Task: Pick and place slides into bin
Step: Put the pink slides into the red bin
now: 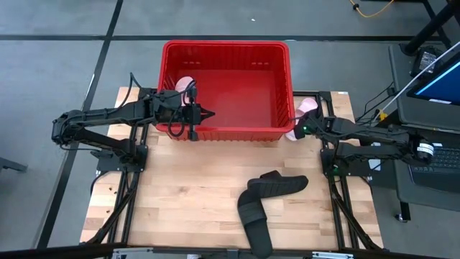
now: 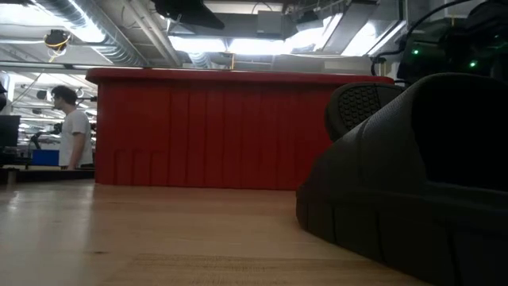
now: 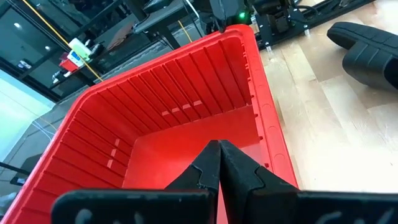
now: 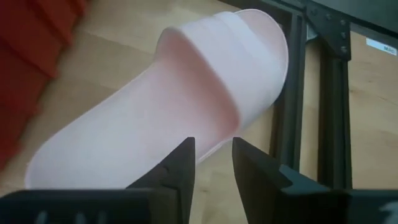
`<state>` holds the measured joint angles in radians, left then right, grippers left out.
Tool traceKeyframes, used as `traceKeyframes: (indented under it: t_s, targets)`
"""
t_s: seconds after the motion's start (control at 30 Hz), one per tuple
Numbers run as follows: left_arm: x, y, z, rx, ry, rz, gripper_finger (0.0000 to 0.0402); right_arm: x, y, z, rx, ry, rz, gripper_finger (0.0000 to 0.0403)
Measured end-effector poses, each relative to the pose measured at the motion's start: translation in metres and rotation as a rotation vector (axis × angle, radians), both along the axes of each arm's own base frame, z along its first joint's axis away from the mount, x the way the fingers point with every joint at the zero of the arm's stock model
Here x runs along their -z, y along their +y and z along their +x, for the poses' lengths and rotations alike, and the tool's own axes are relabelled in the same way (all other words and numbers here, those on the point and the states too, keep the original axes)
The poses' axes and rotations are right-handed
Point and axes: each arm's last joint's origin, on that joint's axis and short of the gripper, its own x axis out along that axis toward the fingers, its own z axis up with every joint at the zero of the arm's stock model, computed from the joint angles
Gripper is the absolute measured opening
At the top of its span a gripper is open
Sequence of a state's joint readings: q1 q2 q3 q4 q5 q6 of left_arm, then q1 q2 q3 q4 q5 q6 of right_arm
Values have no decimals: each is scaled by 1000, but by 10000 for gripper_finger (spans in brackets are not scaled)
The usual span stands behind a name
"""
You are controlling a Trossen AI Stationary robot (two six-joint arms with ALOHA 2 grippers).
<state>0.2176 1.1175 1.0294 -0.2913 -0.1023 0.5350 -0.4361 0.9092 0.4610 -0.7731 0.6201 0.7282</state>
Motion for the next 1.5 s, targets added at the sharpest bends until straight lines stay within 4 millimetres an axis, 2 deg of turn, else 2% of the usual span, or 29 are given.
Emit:
traceKeyframes:
  t_s: [0.23, 0.5, 1.17, 1.5]
  targets:
    - [0, 0, 0, 0, 0, 0, 3, -1, -5, -1, 16, 5, -23, 108]
    - [0, 0, 0, 1, -1, -1, 3, 14, -13, -5, 46, -5, -78, 108]
    - [0, 0, 0, -8, -10, -23, 2, 14, -19, -8, 13, 52, -82, 108]
    - [0, 0, 0, -10, -12, -27, 3, 19, -30, 0, -8, 65, -86, 108]
